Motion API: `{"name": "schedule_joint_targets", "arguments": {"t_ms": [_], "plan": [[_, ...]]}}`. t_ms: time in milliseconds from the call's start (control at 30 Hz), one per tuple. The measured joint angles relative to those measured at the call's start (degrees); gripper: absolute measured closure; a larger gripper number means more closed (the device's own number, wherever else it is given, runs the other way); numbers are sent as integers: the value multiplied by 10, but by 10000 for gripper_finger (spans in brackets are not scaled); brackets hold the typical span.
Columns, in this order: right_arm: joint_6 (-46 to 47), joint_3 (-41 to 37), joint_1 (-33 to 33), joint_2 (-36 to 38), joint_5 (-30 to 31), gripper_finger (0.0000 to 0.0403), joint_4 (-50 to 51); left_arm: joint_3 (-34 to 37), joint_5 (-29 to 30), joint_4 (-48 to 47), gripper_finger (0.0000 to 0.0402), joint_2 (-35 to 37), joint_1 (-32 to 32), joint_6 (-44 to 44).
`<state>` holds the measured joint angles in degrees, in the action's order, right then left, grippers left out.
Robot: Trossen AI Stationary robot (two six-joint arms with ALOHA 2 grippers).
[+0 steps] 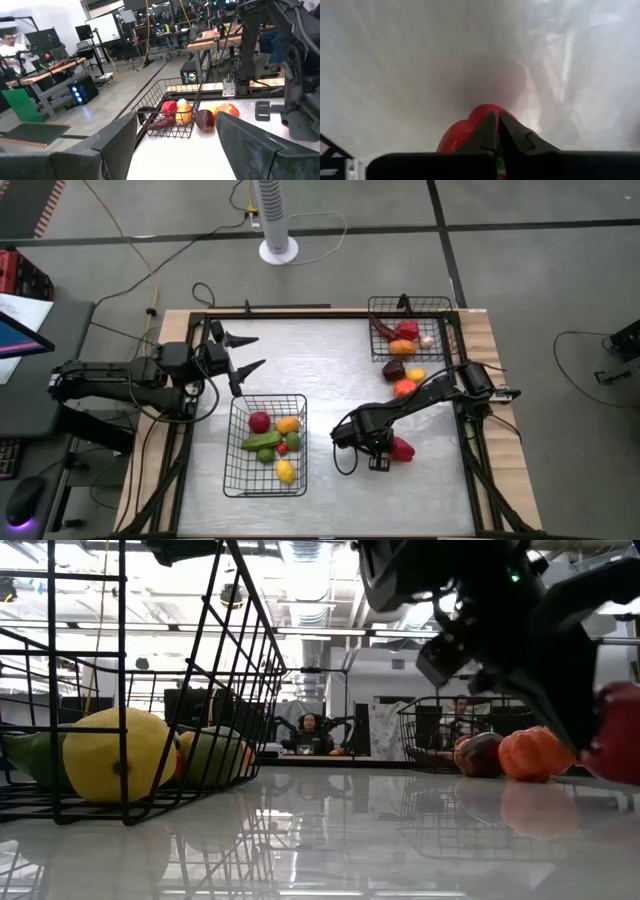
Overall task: Sort produce into baskets
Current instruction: Put the bell pepper into the top wire basket
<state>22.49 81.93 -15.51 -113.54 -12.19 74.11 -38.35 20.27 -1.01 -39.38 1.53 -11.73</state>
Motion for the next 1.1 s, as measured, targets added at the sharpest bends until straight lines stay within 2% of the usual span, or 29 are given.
{"name": "schedule_joint_targets", "arguments": {"t_ms": [233,400,533,633,900,1000,1100], "plan": [[-5,95,2,0,72,372,76,0,0,0,143,0,0,0],[-6,178,4,0,173,372,161,0,0,0,143,0,0,0],[-19,198,18,44,234,372,142,0,0,2,143,0,0,1],[-2,192,43,94,321,372,161,0,0,3,143,0,0,3],[6,139,109,245,542,372,126,0,-2,5,143,0,0,2],[-19,116,134,287,602,370,85,0,-1,6,143,0,0,2],[-52,87,168,325,635,360,36,0,-1,7,143,0,0,2]]}}
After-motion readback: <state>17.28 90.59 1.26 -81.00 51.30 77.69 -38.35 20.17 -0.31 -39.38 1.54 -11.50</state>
